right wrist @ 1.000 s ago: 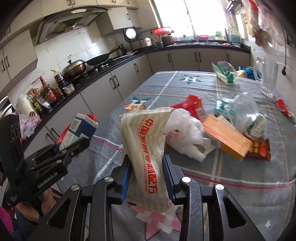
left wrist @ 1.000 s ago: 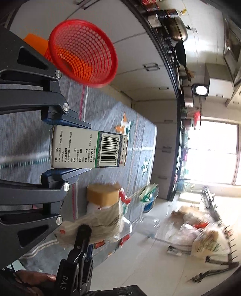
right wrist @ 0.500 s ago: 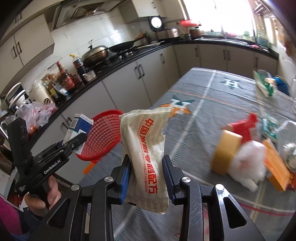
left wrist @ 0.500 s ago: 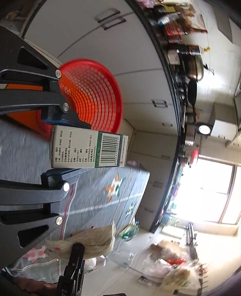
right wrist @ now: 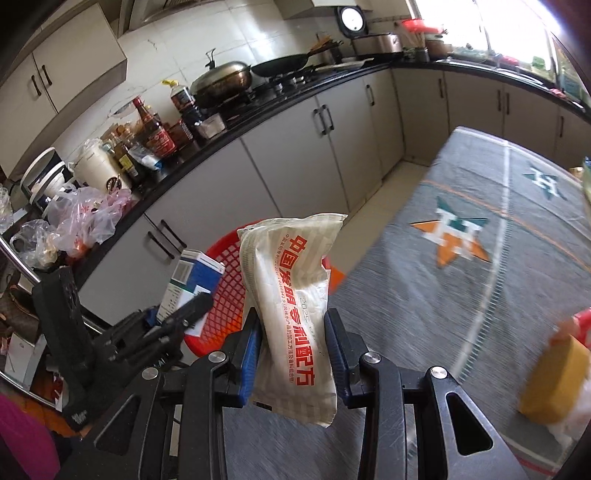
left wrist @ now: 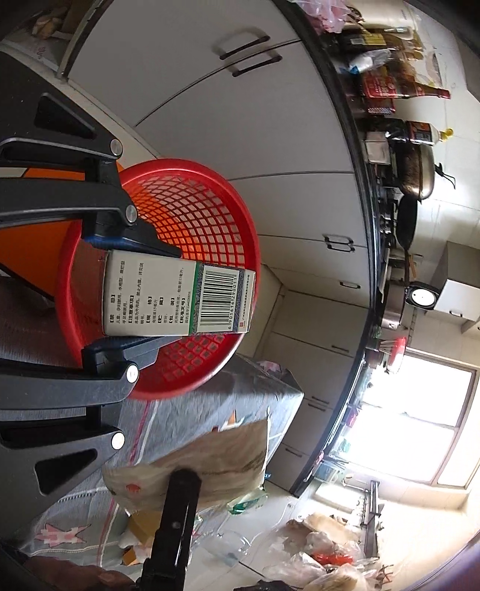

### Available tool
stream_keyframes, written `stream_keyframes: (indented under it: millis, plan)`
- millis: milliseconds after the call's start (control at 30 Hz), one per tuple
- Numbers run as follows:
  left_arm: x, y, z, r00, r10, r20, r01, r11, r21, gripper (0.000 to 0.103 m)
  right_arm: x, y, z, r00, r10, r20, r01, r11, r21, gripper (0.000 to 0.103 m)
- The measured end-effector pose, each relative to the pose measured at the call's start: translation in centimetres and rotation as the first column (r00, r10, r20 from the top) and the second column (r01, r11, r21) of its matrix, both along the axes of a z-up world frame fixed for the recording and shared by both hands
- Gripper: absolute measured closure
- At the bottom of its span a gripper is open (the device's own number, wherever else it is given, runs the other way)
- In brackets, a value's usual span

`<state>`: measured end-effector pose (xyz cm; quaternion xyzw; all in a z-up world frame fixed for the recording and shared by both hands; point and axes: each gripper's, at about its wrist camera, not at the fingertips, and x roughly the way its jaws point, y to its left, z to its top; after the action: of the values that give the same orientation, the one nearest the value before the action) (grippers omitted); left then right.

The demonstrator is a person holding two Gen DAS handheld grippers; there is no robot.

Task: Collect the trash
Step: 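Carry the box in the left gripper while the right carries the bag to the red basket, then open the left gripper over the basket while the right gripper drops the bag in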

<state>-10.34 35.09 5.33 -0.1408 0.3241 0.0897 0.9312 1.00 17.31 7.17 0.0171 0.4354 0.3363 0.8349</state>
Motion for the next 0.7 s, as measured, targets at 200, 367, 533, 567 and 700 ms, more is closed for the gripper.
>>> stream_keyframes:
  millis: [200, 367, 533, 567, 700]
  plan:
    - [0.8, 1.1, -0.8, 1.000, 0.007, -0.019, -0.007, 1.000, -0.002, 0.068, 1.7, 2.8, -1.3, 0.999, 0.018, -0.041, -0.018, 1.000, -0.002, 0.065]
    - [1.2, 1.8, -1.0, 1.000, 0.006, -0.022, -0.006, 1.000, 0.003, 0.068, 2.8, 4.3, -1.9, 0.998, 0.020, -0.058, -0.020, 1.000, 0.000, 0.065]
    - [1.4, 2.5, -1.4, 1.000, 0.007, -0.029, -0.007, 1.000, 0.001, 0.068, 3.5, 5.1, -2.7, 0.997, 0.021, -0.073, -0.021, 1.000, 0.003, 0.065]
    - [1.4, 2.5, -1.4, 0.999, 0.008, -0.031, -0.008, 1.000, 0.003, 0.068, 3.6, 5.3, -2.9, 0.997, 0.020, -0.076, -0.020, 1.000, 0.002, 0.065]
    - [1.3, 2.3, -1.6, 0.999, 0.006, -0.034, -0.006, 1.000, 0.009, 0.068, 3.9, 5.8, -3.5, 0.996, 0.016, -0.085, -0.017, 1.000, -0.001, 0.064]
